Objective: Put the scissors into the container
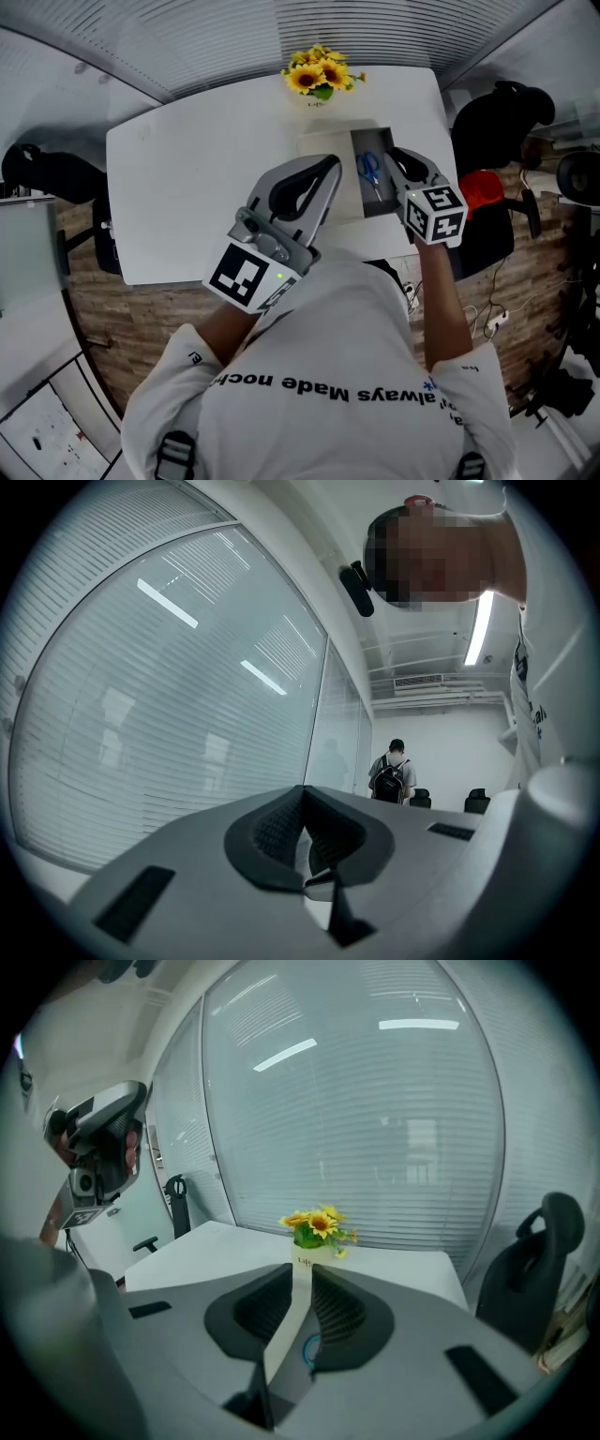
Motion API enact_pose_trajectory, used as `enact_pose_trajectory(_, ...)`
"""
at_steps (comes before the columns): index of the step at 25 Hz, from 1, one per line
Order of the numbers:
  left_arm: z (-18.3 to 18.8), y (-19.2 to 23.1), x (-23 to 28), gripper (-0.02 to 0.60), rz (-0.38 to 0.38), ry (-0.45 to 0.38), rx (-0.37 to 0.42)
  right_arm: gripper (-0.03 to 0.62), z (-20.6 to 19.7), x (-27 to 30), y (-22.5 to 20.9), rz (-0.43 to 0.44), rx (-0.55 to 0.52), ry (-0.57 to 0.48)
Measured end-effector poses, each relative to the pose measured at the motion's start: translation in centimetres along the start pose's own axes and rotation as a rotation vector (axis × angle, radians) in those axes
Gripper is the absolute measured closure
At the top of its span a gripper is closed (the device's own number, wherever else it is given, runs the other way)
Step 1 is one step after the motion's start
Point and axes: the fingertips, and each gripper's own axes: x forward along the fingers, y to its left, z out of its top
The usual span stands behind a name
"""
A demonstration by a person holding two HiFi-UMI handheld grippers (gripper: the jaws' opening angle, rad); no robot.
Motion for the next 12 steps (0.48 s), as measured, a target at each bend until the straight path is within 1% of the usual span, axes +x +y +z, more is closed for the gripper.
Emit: enact_pose_trajectory(12, -0.3, -0.2, 0.3, 0.561, -0.004, 0.017, -0.002, 0.539, 4.7, -4.1, 1.4, -0.028, -0.101, -0.149)
